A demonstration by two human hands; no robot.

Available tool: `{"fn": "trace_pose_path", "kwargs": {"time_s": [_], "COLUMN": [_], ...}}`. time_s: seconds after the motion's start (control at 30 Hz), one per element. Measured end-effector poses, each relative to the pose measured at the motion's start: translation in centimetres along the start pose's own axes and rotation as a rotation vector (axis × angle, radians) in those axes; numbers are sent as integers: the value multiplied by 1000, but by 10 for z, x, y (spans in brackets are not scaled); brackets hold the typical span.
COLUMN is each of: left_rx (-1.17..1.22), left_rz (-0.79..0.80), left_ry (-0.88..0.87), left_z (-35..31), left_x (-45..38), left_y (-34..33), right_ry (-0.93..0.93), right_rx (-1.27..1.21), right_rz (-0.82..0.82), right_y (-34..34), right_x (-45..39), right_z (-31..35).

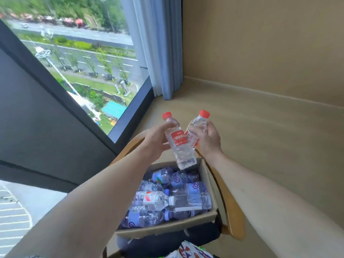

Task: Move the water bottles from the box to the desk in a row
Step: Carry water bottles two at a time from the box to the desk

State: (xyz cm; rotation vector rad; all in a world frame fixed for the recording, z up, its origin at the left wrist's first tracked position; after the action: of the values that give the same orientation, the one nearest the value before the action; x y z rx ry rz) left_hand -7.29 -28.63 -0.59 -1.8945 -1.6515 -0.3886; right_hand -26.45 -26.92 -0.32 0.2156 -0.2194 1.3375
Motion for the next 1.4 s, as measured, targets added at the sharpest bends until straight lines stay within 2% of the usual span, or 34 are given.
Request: {"fn": "trace_pose_path", "kwargs": {"time_s": [0.1, 0.17, 0.27, 0.33, 0.43, 0.63, 0.97, 1.2, 1.4], "left_rx": [249, 265, 56, -125, -408, -548, -653, -771, -809], "left_rz": [110, 182, 293, 303, 255, 440, 788, 1065, 1256], "left_ry": [86, 116, 107, 58, -103, -201, -214, -243, -234], "left_z": [-22, -37, -61, -76, -97, -97, -24, 61, 162], "left_x": [14, 26, 47, 62, 78, 116, 215, 341, 463], "left_y": [-19, -31, -47, -55, -68, -116, -233, -335, -406], "right_ry": [-50, -110, -183, -183, -104, -35, 58, 161, 166], "right_rx": [-264, -385, -507, -402, -275, -280, -358, -437, -436], "right_rz": [66, 109, 131, 101, -14, -264, -682, -913, -1105], "right_y": [-5, -10, -12, -6, 6, 47, 155, 240, 307], "right_x": [11, 24, 45, 62, 90, 157, 320, 473, 622], "right_z": [35, 53, 75, 88, 107, 114, 95, 71, 29]}}
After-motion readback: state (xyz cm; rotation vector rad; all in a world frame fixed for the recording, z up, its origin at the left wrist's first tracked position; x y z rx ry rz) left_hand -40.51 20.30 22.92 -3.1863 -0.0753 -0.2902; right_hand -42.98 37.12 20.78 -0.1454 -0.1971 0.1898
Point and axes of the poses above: each hand's wrist, its own x-axis away from the middle knuckle, its own y-axis out of the back of the hand, z = x × y, the point moved 9 cm from there along -x, towards the middle knuckle, and after that the axes turned 7 degrees about z, right-handed, at the moved point
